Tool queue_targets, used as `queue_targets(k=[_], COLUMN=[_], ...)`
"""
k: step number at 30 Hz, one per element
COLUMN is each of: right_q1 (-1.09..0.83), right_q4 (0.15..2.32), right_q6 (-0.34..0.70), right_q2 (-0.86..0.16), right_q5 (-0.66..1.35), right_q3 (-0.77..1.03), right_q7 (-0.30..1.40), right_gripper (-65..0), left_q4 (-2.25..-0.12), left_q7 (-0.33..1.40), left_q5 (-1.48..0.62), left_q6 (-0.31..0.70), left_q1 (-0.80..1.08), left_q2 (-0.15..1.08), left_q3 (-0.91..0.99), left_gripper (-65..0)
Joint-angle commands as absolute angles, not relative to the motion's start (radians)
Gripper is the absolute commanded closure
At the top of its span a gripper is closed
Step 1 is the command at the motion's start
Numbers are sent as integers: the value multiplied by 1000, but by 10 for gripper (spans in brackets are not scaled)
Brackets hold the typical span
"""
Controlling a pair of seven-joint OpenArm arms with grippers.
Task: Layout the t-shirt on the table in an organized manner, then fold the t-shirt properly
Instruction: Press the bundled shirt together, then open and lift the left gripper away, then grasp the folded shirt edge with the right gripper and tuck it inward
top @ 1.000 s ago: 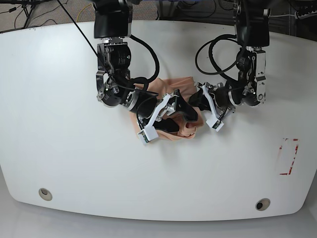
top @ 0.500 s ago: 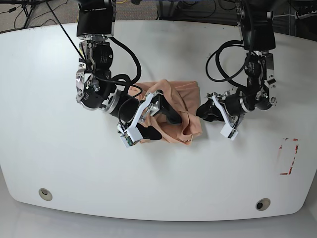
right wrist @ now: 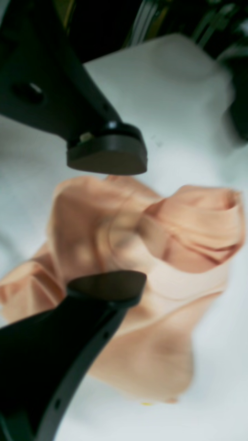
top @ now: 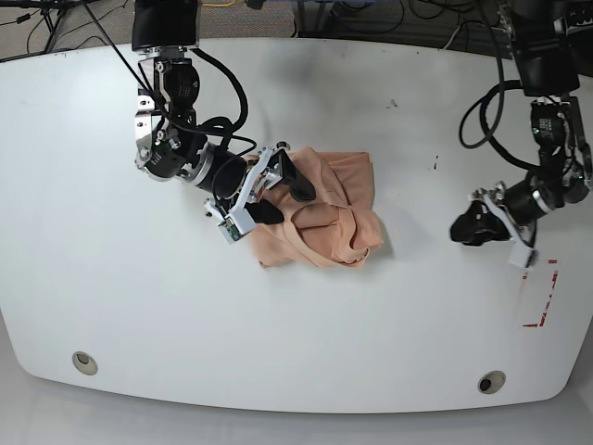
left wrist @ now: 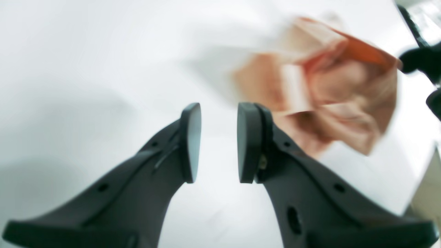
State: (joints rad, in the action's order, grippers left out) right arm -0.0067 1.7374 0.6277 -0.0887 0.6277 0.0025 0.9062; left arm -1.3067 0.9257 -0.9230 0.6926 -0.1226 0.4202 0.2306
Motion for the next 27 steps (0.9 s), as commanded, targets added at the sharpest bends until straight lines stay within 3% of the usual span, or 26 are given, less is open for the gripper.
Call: queue_targets(k=[1,11,17,27], right_q1=[1,30,59,108], right_q4=[1715,1678,1672,1764], right_q6=[639,631,631,631], right_q2=[-56,45,116,74], right_q5=[572,400,332,334], right_q3=[-8,-254,-265,-197], right_q7=[888,883,883,883], right_gripper=[-403,-401,-401,-401], left_q4=[-1325,-1325,-1326,-1326], left_q7=[909,909,909,911], left_q5=[-964,-974,-972,-969], left_q6=[698,698,698,698], left_q1=[-119,-70,-64,-64], left_q2=[460,538,541,541], left_q3=[291,363,383,380], left_gripper=[-160,-160,-160,-160])
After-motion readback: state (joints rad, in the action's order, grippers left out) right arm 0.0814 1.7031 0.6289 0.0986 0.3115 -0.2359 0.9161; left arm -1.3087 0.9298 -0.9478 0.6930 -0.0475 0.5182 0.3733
